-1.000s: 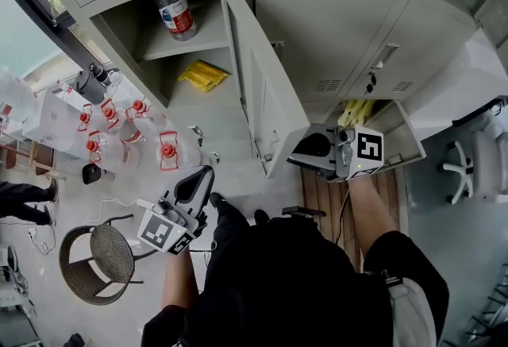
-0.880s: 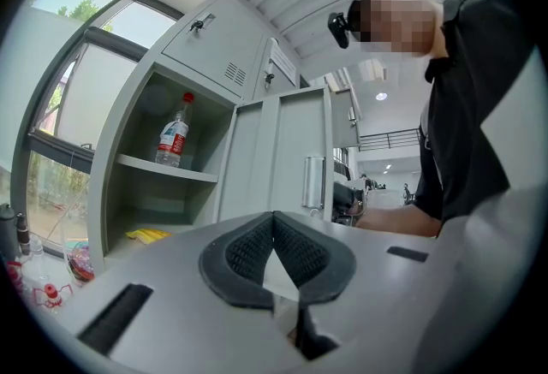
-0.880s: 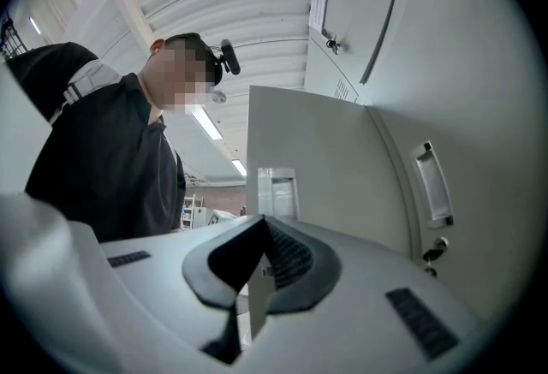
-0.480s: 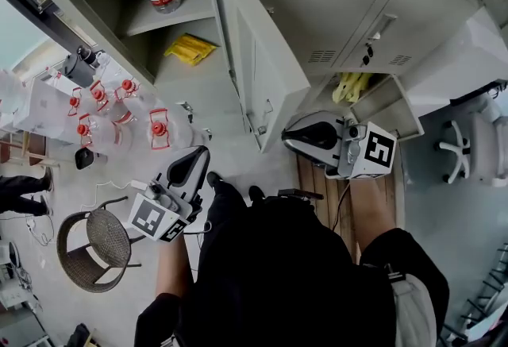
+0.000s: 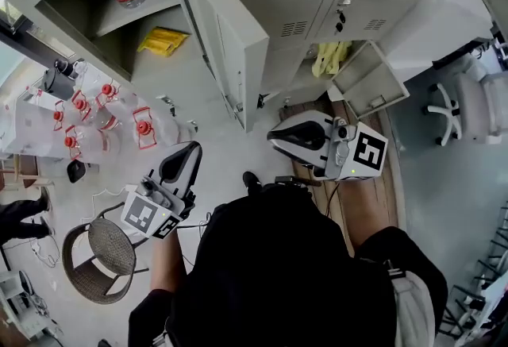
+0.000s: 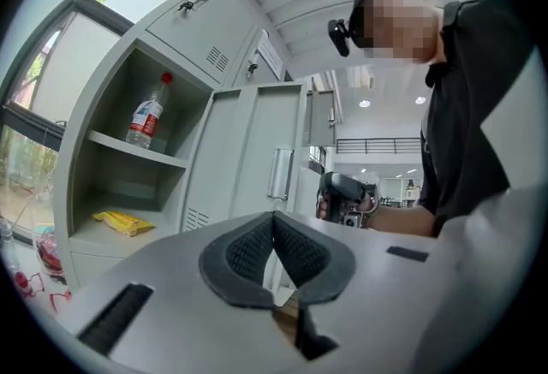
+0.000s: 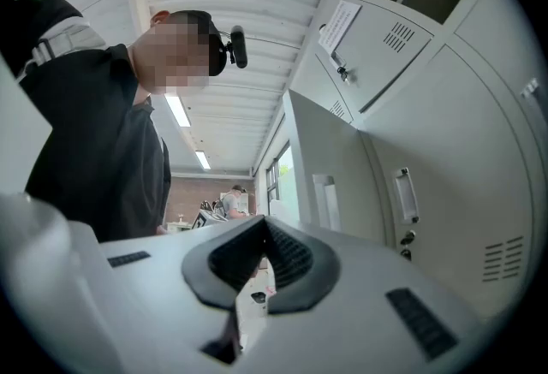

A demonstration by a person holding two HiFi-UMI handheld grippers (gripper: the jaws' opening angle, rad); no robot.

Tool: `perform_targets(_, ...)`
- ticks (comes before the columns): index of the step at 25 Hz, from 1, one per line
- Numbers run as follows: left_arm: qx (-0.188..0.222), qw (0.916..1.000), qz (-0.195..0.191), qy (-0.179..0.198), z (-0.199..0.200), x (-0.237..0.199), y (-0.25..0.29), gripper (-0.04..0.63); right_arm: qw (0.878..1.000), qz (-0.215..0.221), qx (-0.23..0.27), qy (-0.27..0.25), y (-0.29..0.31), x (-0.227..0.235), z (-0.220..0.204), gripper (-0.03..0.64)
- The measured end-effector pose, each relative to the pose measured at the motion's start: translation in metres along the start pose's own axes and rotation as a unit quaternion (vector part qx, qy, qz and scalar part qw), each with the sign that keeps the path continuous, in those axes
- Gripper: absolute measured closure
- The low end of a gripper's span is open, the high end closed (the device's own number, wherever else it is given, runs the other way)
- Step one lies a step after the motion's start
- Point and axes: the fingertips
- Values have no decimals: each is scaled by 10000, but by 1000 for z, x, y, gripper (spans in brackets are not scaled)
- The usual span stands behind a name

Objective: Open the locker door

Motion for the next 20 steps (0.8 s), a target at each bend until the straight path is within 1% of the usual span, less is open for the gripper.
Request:
perform_targets(4, 90, 9997, -235, 40, 6, 13, -7, 584, 9998, -175, -43, 104, 0, -27, -10, 604)
perform_targets(8, 85, 9987, -505, 38, 2, 40, -29, 584, 9993, -295, -220, 115, 10, -66, -23, 604)
perform_targets(13, 111, 9981, -589, -117, -9, 69, -71, 584, 9980, -459, -355, 250, 22, -117, -42, 604)
perform_targets(17, 135, 9974, -671, -209, -20, 92, -101, 584, 9969, -544, -283, 498, 31, -159, -53, 604)
perform_targets(20, 124, 9965, -771, -304, -32, 113, -115, 584, 9951, -727, -321, 595, 29, -183, -66, 604)
Point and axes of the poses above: the fingertips, and each gripper's own axes: y forward along the fingers, x to its right, z out of its top, and after that the axes turned 10 degrees about -z, right-handed
